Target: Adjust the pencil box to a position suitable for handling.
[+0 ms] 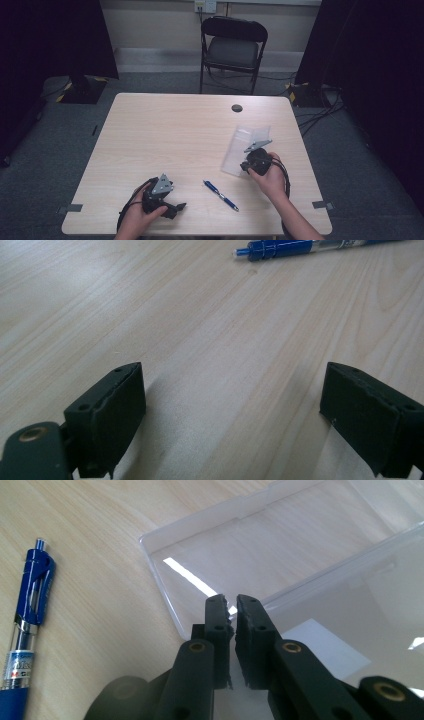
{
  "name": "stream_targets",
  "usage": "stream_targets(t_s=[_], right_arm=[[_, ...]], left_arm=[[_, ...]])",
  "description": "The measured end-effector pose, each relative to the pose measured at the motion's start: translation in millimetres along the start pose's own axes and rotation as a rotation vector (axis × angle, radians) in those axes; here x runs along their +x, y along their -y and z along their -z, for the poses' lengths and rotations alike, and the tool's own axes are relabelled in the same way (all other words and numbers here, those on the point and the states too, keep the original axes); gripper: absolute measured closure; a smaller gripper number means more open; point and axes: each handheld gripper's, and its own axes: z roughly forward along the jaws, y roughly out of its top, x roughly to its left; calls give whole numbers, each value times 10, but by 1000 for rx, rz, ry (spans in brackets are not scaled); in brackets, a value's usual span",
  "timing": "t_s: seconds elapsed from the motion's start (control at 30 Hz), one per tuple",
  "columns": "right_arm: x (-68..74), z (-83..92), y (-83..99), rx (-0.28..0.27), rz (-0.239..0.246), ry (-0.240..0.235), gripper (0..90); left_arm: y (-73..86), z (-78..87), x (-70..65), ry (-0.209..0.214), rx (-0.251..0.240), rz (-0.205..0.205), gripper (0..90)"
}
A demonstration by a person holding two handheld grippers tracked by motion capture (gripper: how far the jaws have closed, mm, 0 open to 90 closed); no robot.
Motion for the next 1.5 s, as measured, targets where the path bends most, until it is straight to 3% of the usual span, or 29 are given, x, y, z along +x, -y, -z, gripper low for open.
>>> stream_targets(t_s=[0.17, 0.4, 0.47, 0.57, 0.8, 1.07, 1.2, 1.37, 1.4, 1.5], right_arm=[[-25, 5, 19, -10, -14, -11, 790], [166, -49, -12, -56, 15, -77, 628], [220, -62, -32, -66, 16, -91, 639], [270, -71, -50, -41, 47, -61, 687], [184, -27, -12, -28, 48, -48, 771], [89, 36, 45, -8, 37, -20, 771], [67, 96, 58, -40, -7, -44, 670], [157, 85, 4, -78, 3, -72, 557], [214, 25, -29, -79, 3, -63, 515], [258, -87, -51, -75, 8, -55, 507]], left_arm=[[0, 0, 0, 0, 0, 0, 106], [0, 0, 0, 0, 0, 0, 106], [0, 0, 0, 0, 0, 0, 106], [0, 0, 0, 0, 0, -1, 106], [0, -1, -1, -1, 0, 0, 106], [0, 0, 0, 0, 0, 0, 106], [0, 0, 0, 0, 0, 0, 106], [0, 0, 0, 0, 0, -1, 106], [0, 0, 0, 0, 0, 0, 106], [0, 0, 0, 0, 0, 0, 106]])
